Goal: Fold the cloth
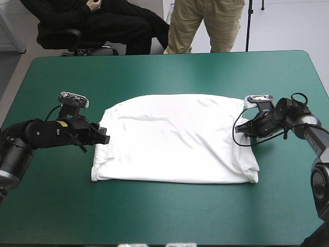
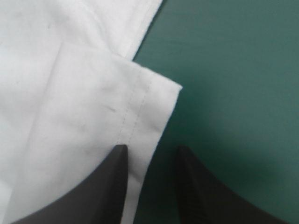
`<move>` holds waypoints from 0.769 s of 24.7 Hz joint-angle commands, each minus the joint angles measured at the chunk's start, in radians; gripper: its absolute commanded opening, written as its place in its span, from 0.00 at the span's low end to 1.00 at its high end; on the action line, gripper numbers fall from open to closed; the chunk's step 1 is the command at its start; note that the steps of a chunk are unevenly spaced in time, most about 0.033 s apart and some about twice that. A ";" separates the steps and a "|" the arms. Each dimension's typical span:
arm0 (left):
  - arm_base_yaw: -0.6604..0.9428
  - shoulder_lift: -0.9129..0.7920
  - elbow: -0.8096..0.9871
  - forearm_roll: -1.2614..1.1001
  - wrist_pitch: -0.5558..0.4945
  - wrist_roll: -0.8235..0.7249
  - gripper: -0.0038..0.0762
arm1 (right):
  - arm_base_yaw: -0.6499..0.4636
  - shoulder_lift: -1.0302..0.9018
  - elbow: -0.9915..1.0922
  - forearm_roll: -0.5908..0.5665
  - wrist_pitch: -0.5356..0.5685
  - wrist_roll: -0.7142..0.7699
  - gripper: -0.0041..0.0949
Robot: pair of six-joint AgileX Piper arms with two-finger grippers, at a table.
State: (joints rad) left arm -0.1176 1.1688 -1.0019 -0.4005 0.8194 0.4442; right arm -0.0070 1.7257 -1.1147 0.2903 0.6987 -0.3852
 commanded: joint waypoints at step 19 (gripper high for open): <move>-0.002 -0.009 -0.035 -0.027 0.037 -0.008 0.41 | 0.025 -0.227 -0.016 -0.015 0.000 0.005 0.04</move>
State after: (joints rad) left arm -0.1176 1.1791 -1.0019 -0.3975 0.8797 0.4442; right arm 0.0007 1.5382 -1.1042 0.2603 0.6864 -0.3625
